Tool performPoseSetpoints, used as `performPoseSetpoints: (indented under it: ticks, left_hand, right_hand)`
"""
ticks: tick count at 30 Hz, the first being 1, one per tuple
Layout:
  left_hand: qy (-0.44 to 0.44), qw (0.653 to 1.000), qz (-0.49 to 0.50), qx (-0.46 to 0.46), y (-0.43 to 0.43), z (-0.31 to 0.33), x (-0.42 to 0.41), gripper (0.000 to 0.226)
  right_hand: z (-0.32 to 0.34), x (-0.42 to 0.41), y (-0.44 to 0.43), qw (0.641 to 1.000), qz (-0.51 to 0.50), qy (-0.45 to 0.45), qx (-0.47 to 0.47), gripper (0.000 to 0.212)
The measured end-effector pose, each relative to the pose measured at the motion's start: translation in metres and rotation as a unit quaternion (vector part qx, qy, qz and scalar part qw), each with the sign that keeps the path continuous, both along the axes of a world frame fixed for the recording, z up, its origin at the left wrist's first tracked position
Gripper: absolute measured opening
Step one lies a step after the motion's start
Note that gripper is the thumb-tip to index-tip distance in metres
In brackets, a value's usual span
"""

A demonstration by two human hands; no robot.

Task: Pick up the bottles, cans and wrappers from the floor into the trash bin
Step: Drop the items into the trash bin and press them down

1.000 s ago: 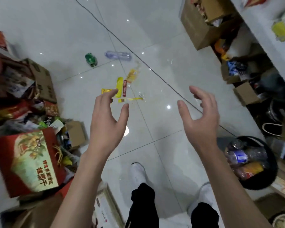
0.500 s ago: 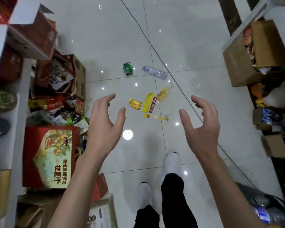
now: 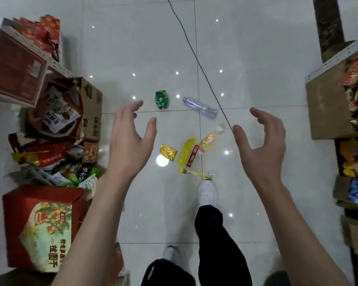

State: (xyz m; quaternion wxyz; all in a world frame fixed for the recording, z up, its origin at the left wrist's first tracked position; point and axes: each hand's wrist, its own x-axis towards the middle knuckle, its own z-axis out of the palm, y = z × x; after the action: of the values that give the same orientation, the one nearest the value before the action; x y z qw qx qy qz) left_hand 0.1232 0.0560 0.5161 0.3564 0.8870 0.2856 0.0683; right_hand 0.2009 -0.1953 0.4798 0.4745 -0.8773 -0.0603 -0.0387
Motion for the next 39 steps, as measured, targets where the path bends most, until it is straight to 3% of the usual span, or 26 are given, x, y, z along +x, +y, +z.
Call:
performPoseSetpoints:
  ticks: [9, 20, 25, 32, 36, 39]
  left_hand:
    - [0.044, 0.999, -0.005, 0.012, 0.041, -0.111, 0.082, 0.049]
    - [0.042, 0.999, -0.019, 0.023, 0.104, -0.417, 0.181, 0.054]
    - [0.016, 0.999, -0.014, 0.048, 0.116, -0.527, 0.216, 0.052]
    - [0.057, 0.988, -0.012, 0.140, 0.134, -0.605, 0.248, 0.059]
    - [0.106, 0.984, -0.019, 0.142, 0.137, -0.629, 0.247, 0.064]
    - [0.096, 0.984, -0.019, 0.150, 0.133, -0.632, 0.239, 0.058]
  right_hand:
    - [-0.100, 0.088, 0.040, 0.999, 0.036, 0.025, -0.031, 0.047]
    - [-0.389, 0.164, 0.086, 0.994, 0.079, -0.018, -0.067, 0.046]
    - [-0.497, 0.195, 0.101, 0.991, 0.092, -0.060, -0.077, 0.044]
    - [-0.574, 0.236, 0.124, 0.985, 0.094, -0.082, -0.122, 0.050]
    - [-0.592, 0.246, 0.130, 0.982, 0.091, -0.076, -0.146, 0.056]
    - [-0.601, 0.238, 0.127, 0.979, 0.089, -0.056, -0.176, 0.061]
